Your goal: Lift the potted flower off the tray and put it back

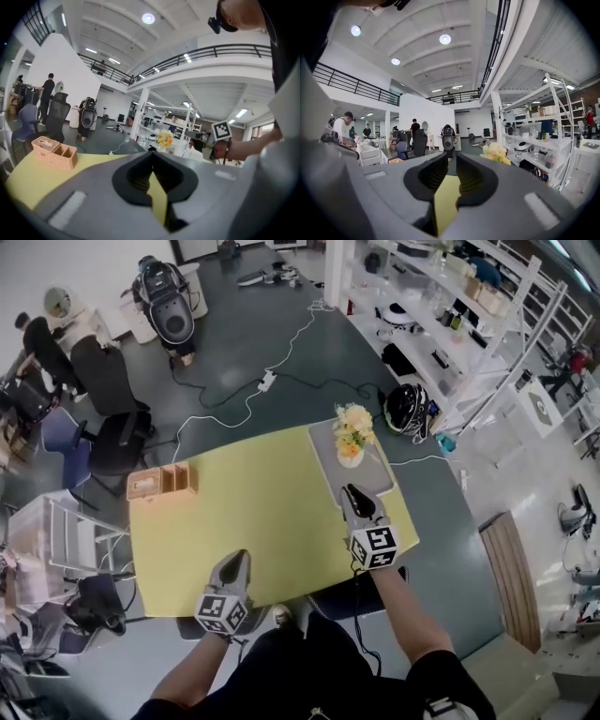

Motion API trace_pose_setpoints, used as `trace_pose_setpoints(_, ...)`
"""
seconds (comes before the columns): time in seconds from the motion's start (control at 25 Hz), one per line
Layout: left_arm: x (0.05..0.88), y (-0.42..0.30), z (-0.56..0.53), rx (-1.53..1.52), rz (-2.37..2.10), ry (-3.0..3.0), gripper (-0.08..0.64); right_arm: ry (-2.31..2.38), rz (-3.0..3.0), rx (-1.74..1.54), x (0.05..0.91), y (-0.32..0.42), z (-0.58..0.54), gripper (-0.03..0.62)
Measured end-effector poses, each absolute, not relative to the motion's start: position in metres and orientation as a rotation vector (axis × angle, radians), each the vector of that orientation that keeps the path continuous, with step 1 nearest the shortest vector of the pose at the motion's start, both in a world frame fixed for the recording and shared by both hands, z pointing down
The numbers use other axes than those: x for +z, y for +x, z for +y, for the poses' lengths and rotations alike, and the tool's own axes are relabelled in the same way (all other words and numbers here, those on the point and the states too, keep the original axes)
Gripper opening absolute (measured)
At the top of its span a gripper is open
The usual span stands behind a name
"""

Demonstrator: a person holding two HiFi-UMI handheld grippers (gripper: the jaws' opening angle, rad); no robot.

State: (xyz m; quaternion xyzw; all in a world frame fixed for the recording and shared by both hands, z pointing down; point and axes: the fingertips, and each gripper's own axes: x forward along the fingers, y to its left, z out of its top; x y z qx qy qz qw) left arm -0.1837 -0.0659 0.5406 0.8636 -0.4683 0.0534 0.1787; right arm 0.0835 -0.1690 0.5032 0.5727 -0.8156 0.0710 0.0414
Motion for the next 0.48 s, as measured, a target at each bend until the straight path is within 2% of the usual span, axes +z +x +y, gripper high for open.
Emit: trace_pose_setpoints(0.48,0.484,-0.180,-0.068,0.012,-1.236,2.564,0.008,1.720,-2.558,0.203,0.430,0.018,-0.084,0.025)
